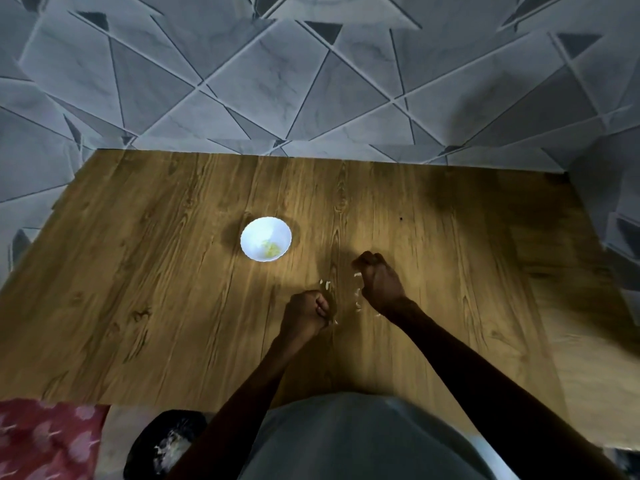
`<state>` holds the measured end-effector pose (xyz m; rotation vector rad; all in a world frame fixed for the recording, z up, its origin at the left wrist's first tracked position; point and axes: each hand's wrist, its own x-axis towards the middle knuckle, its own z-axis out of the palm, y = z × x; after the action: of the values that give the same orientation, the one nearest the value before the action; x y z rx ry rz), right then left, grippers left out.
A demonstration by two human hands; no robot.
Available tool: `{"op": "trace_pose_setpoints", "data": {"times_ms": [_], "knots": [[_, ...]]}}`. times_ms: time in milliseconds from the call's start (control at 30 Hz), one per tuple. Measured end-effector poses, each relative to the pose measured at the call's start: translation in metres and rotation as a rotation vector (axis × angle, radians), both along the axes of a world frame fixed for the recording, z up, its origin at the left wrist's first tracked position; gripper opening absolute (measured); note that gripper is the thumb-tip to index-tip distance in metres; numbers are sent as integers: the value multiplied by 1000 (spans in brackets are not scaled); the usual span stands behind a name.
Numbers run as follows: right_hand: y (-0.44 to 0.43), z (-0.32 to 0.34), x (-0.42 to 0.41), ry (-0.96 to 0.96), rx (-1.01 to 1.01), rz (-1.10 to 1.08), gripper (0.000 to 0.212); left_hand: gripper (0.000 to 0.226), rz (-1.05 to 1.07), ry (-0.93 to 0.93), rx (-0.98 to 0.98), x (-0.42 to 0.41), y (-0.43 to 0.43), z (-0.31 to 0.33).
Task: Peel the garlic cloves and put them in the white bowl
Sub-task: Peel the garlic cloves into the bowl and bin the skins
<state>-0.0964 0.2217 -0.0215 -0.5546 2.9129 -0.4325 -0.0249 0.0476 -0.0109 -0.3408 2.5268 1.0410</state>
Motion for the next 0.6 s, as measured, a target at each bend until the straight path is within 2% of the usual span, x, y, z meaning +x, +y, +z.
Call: {"op": "trace_pose_setpoints", "data": {"times_ms": [167,300,433,600], "knots": [[3,-10,37,8,38,121,41,12,-11,69,14,-1,10,-2],[8,-4,40,7,-81,52,32,20,62,89,55,2,2,-7],[2,-5,44,77,-49,98,29,22,177,97,125,11,-6,-6],[5,-9,71,90,-67,136,27,17,163,160,128,23,-12,-10]]}}
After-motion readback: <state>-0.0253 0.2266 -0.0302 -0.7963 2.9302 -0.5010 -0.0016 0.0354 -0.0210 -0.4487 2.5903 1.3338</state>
